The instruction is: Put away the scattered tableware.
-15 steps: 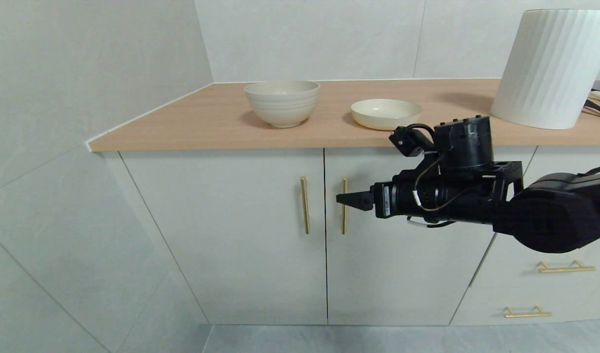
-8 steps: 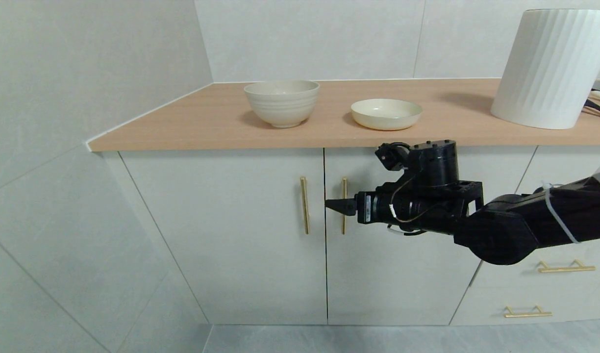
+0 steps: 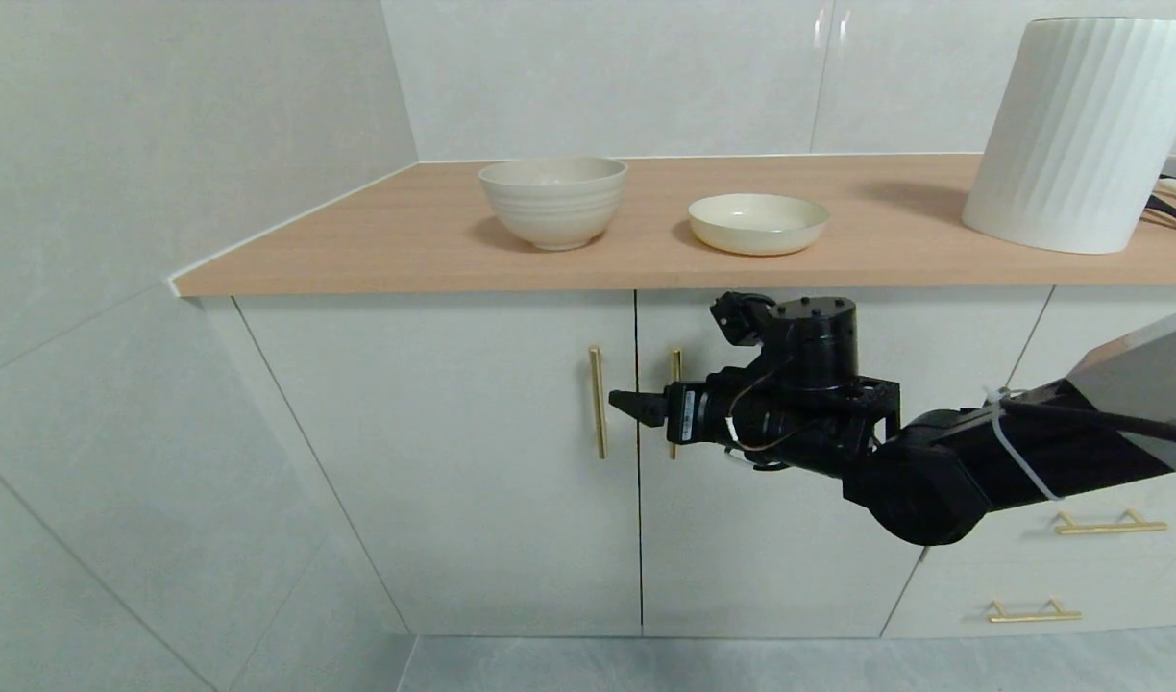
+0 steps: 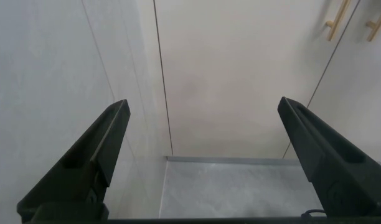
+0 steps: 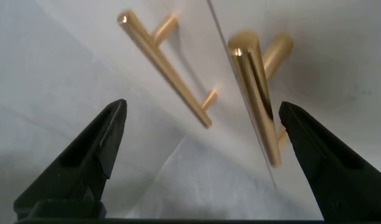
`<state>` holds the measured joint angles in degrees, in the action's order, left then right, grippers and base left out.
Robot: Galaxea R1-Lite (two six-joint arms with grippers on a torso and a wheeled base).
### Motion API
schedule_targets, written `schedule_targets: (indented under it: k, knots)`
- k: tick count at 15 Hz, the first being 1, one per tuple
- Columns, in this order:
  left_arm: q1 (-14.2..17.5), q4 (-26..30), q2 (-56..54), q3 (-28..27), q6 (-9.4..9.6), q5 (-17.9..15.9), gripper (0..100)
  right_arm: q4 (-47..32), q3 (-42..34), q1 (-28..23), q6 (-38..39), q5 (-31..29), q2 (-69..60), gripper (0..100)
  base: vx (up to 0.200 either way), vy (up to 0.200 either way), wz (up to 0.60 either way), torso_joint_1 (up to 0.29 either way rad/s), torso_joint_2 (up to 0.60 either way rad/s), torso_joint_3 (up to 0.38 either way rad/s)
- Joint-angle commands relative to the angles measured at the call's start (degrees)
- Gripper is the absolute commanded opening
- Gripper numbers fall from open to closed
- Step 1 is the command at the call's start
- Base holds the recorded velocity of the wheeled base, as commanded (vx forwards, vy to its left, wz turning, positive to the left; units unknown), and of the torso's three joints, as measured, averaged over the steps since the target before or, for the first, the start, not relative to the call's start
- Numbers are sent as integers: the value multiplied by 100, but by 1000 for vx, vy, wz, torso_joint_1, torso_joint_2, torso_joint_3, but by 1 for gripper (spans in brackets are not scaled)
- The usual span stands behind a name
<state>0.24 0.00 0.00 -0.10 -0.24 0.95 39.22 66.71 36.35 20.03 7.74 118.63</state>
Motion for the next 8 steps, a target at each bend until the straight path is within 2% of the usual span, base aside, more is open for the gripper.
schedule_targets:
  k: [1, 6, 8]
  knots:
    - [2, 0, 0, 1, -2, 2, 100, 33, 18, 39, 1, -18, 143, 100, 0, 0, 0, 0, 0, 0]
    - [2, 0, 0, 1, -2, 2, 100, 51, 27, 91, 71, -9, 170, 100, 0, 0, 0, 0, 0, 0]
    - [2, 0, 0, 1, -2, 2, 100, 279, -61, 170, 159, -1, 134, 100, 0, 0, 0, 0, 0, 0]
